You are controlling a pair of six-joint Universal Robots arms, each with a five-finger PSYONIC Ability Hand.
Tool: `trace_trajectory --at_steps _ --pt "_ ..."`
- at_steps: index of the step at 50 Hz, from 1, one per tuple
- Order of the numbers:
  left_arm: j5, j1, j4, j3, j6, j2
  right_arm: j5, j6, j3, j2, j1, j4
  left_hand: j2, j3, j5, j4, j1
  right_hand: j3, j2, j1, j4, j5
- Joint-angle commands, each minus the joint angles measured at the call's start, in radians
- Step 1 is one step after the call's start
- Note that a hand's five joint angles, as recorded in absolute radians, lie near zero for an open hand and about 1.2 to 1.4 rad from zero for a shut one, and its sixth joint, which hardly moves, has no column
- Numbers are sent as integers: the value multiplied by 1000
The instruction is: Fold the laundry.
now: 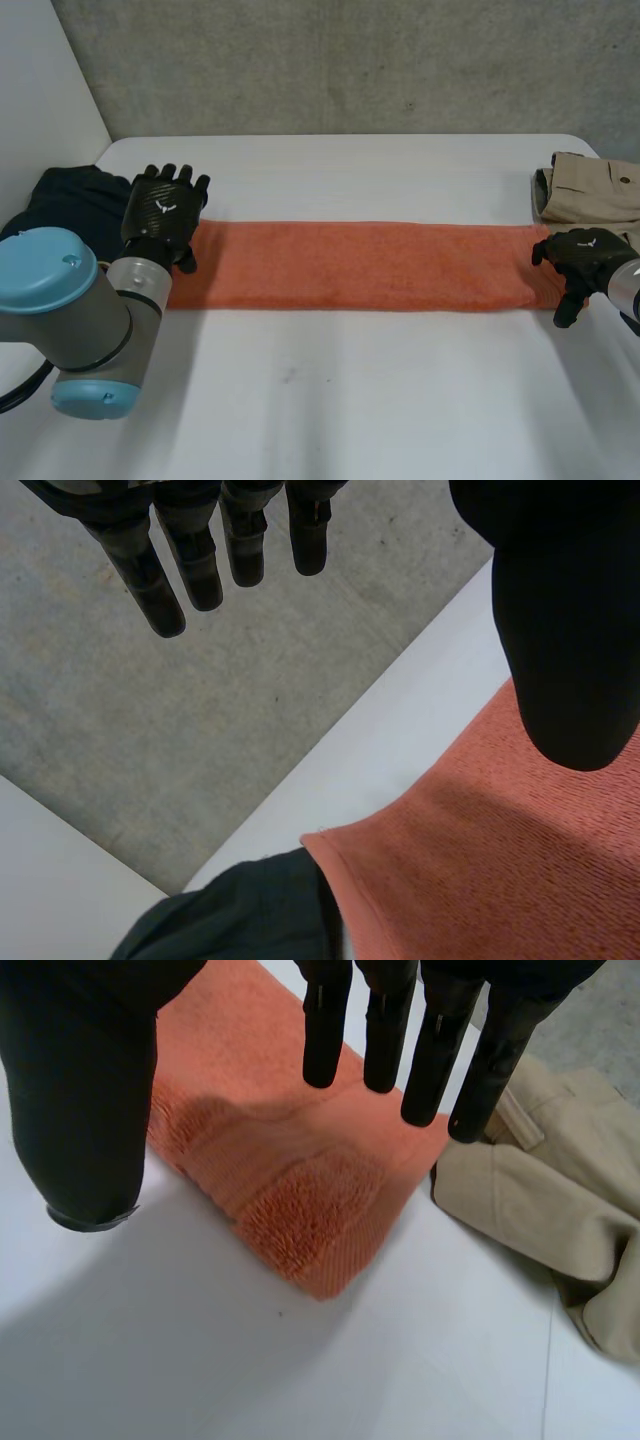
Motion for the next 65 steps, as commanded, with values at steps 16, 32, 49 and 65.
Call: trace_trajectory --at_steps 16,32,49,65 --pt "-6 13 1 -1 -5 -6 55 -33 -31 79 -90 -145 -28 -36 -47 -29 -15 999 1008 1053 998 1003" --pt "-8 15 -1 -24 -8 37 129 -310 -92 -42 -217 -145 -28 -36 -47 -29 -15 999 1008 1053 998 1003" --pt "-9 58 -10 -32 -10 95 6 -240 -255 15 571 -315 -28 -36 -47 -29 -15 999 1008 1053 998 1003" --pt "-5 41 -9 -37 -10 76 -66 -195 -487 327 826 -186 -28 -36 -47 -29 -15 103 112 157 102 107"
